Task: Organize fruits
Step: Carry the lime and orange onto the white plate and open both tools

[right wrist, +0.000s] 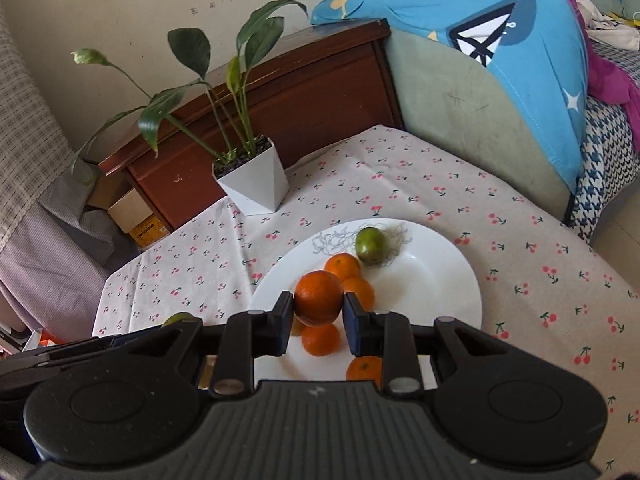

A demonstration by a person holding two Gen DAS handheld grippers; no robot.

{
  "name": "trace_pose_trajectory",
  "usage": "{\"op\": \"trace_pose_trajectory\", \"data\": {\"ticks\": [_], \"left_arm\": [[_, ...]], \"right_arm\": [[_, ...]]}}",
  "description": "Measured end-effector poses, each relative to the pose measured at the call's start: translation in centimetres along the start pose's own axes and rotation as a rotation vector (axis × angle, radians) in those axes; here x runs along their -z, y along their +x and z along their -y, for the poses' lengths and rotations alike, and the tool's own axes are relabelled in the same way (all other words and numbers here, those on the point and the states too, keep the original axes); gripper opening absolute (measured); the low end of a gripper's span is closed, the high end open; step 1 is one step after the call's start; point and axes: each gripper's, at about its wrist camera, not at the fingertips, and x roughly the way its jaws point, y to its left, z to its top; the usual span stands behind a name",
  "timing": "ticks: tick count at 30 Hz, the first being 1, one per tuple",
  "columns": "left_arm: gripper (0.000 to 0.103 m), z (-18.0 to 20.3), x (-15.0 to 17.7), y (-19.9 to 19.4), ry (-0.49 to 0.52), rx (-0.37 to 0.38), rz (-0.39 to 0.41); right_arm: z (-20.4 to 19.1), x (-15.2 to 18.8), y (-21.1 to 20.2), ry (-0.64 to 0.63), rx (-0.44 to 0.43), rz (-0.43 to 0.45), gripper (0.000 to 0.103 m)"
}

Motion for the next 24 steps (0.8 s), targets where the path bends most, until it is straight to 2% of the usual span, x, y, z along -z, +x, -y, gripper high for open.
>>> {"op": "trace_pose_trajectory", "data": {"ticks": [4, 7, 11, 24], "left_arm": [[0.025, 1.2, -1.1, 2.1, 0.031, 0.032, -0.005], [0.025, 1.4, -1.4, 3.7, 0.01, 0.054, -0.031], [0.025, 2.0, -1.4, 5.4, 0.031, 0.044, -0.039], [0.025, 2.0, -1.7, 7.0, 0.013, 0.042, -0.041]], "right_arm": [[1.7, -0.6, 0.7, 0.053, 0.017, -0.005, 0.027], [2.2, -0.5, 1.5, 0.065, 0.032, -0.023, 0.027], [2.3, -0.3, 2.1, 0.076, 0.042, -0.053, 0.027], [2.3, 0.2, 2.7, 0.088, 0.036, -0.072, 0.03]]}}
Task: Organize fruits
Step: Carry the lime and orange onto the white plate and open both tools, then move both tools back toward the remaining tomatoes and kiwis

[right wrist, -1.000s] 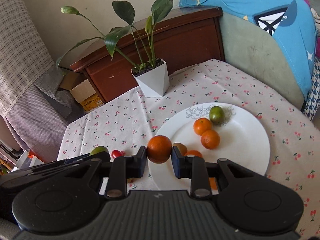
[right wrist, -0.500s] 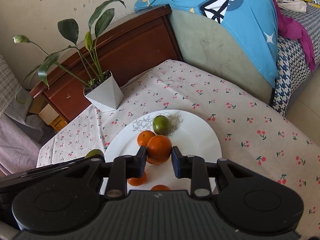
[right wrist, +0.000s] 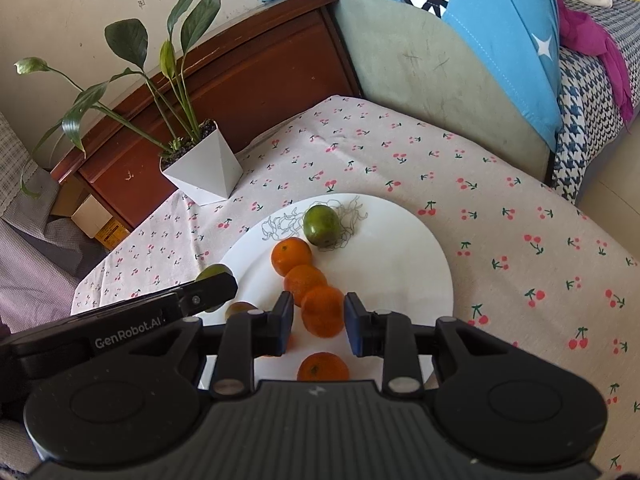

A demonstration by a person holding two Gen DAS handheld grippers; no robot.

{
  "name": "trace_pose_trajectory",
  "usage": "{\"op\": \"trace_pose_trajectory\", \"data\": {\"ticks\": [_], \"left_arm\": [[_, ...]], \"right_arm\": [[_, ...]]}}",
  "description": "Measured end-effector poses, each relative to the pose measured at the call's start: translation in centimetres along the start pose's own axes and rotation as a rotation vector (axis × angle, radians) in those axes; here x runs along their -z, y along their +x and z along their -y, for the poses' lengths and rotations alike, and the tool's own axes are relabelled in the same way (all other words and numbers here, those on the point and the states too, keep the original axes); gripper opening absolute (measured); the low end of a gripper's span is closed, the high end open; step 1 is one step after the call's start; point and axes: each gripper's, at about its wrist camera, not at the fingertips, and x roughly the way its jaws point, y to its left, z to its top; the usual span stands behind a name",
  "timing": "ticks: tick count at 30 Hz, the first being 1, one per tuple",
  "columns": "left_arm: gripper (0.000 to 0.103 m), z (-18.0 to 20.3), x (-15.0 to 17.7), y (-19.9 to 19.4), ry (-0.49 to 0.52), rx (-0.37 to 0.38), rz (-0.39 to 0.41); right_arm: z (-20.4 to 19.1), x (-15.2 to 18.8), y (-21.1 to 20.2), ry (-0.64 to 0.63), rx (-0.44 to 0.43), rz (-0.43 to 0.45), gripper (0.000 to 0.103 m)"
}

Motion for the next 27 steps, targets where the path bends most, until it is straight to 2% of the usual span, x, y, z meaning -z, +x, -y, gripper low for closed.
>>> {"op": "trace_pose_trajectory", "data": {"ticks": [5, 7, 8, 17, 27], "left_arm": [[0.028, 0.3, -0.3, -0.6, 0.016, -0.009, 0.023], [0.036, 0.2, -0.6, -0.9, 0.005, -0.009, 0.026], [0.037, 0.1, -0.7, -1.0, -0.005, -0.008, 0.024], [0.038, -3.1, -1.7, -2.2, -0.098, -0.065, 0.012], [0.038, -7.8, -1.5, -4.8, -0.181, -0.122, 0.047]], "right_arm": [[-0.2, 0.0, -0.2, 0.002, -0.009, 0.009, 0.03], [-0.5, 0.1, -0.3, -0.014, -0.007, 0.016, 0.03], [-0.7, 0.1, -0.4, -0.02, -0.009, 0.018, 0.03], [-3.3, 0.7, -0.6, -0.042, -0.088, 0.015, 0.031], [-7.0, 2.0, 0.2, -0.131, -0.171, -0.019, 0.031]]}}
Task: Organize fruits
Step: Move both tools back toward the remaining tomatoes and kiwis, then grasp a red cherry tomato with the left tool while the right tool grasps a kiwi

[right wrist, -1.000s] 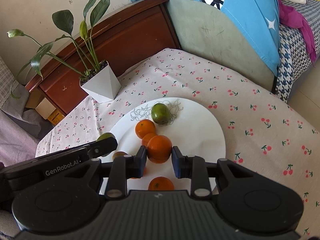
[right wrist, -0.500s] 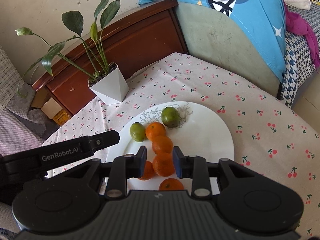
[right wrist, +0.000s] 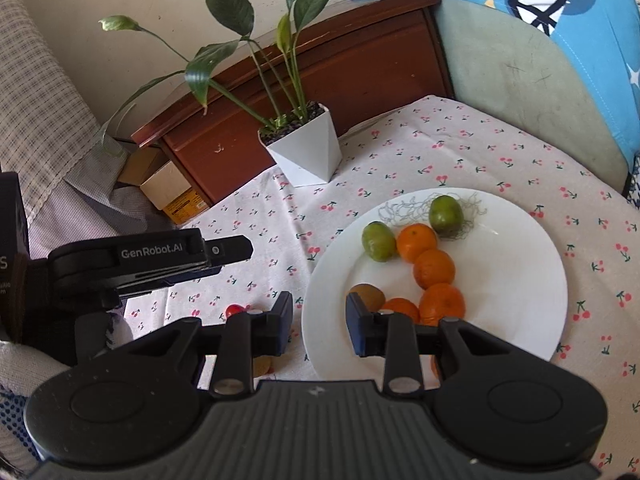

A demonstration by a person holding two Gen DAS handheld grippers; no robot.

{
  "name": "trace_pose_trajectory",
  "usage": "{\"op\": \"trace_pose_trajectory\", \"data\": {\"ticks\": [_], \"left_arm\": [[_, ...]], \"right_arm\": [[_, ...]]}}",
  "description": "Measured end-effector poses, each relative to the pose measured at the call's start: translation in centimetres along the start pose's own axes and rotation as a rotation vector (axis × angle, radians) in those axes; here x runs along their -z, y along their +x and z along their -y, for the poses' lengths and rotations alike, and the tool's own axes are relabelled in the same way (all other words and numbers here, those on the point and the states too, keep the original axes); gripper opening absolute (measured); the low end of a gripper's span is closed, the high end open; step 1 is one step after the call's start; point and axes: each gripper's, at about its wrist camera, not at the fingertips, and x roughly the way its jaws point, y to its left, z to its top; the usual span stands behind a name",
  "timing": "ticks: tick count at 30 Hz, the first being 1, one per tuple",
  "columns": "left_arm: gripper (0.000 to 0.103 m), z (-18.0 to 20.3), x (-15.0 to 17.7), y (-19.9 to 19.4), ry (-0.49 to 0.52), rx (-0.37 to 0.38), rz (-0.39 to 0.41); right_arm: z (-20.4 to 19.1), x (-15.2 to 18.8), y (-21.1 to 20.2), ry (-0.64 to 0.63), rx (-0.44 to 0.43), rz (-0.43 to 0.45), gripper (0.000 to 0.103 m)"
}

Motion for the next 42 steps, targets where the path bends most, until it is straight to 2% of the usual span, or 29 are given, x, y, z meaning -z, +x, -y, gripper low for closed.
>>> {"op": "trace_pose_trajectory", "data": {"ticks": [8, 17, 26, 33, 38, 42], "left_arm": [[0.04, -3.1, -0.1, -1.4, -0.057, -0.042, 0.012], [0.04, -4.8, 1.5, -1.2, -0.047, -0.057, -0.021], [0.038, -4.6, 2.7, -0.3, -0.025, -0.031, -0.049], [0.038, -4.2, 3.7, 0.5, 0.014, -0.044, -0.071], [0.038, -3.7, 4.1, 0.6, 0.059, -0.042, -0.064], [0.036, -3.3, 4.4, 1.0, 0.085, -0.036, -0.068]], "right_arm": [[-2.7, 1.3, 1.6, -0.059, -0.07, -0.07, 0.031], [-5.2, 2.9, 3.9, -0.164, -0.087, -0.161, 0.031], [-5.5, 3.3, 5.0, -0.206, -0.046, -0.17, 0.032], [-5.3, 3.7, 5.6, -0.214, -0.025, -0.169, 0.032], [-4.9, 3.9, 5.7, -0.196, -0.027, -0.167, 0.025], [-4.8, 3.9, 5.5, -0.191, -0.031, -0.166, 0.025]]}}
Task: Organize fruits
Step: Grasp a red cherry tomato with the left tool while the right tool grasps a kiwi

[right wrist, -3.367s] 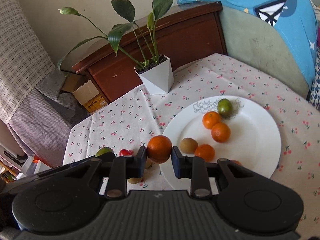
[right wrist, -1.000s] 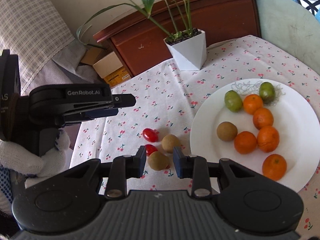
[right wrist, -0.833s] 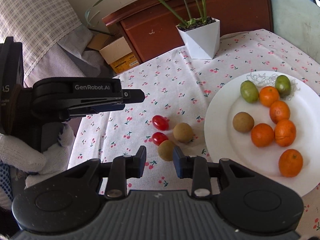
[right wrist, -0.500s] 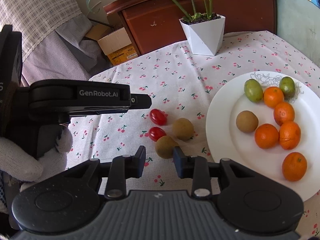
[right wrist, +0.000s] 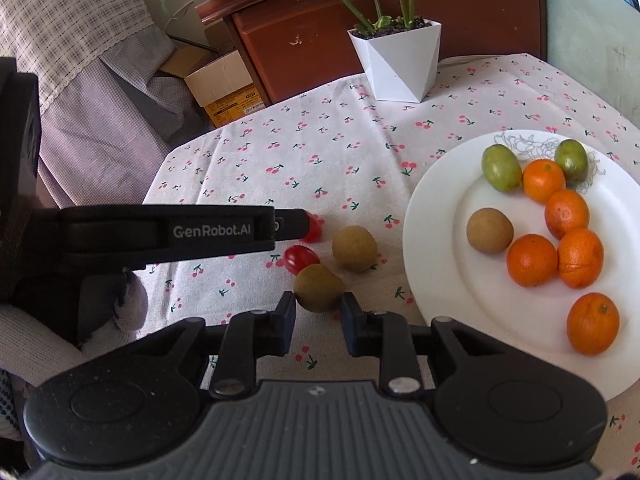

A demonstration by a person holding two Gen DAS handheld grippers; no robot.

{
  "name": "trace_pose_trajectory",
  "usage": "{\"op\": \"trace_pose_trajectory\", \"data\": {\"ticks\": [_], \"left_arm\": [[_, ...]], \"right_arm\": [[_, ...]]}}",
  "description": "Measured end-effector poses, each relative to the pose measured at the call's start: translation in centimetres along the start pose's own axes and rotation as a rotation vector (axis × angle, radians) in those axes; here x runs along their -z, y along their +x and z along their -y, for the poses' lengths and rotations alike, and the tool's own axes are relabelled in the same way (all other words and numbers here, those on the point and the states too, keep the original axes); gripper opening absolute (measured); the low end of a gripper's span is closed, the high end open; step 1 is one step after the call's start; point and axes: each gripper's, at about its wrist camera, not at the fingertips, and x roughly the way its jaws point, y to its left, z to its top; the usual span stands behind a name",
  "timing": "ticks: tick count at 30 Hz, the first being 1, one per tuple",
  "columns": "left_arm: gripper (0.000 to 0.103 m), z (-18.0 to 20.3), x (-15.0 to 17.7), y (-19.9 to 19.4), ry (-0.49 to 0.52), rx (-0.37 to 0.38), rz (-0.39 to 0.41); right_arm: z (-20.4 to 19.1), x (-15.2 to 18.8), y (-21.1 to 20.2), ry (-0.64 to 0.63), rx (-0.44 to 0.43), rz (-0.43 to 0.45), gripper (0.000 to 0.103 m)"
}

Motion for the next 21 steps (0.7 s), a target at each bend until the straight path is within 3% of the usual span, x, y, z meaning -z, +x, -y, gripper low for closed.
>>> {"op": "trace_pose_trajectory", "data": {"ticks": [5, 12, 21], "left_arm": [[0.036, 0.6, 0.3, 0.4, 0.034, 0.003, 0.005], [0.025, 1.3, 0.6, 0.7, 0.066, 0.01, 0.014], [0.025, 1.4, 1.0, 0.6, 0.091, 0.007, 0.033]], "right_arm": [[0.0, -0.1, -0.4, 0.002, -0.006, 0.008, 0.023], [0.2, -0.2, -0.5, 0.007, -0.004, 0.007, 0.023], [0.3, -0.2, -0.1, 0.024, -0.02, -0.001, 0.026]]}}
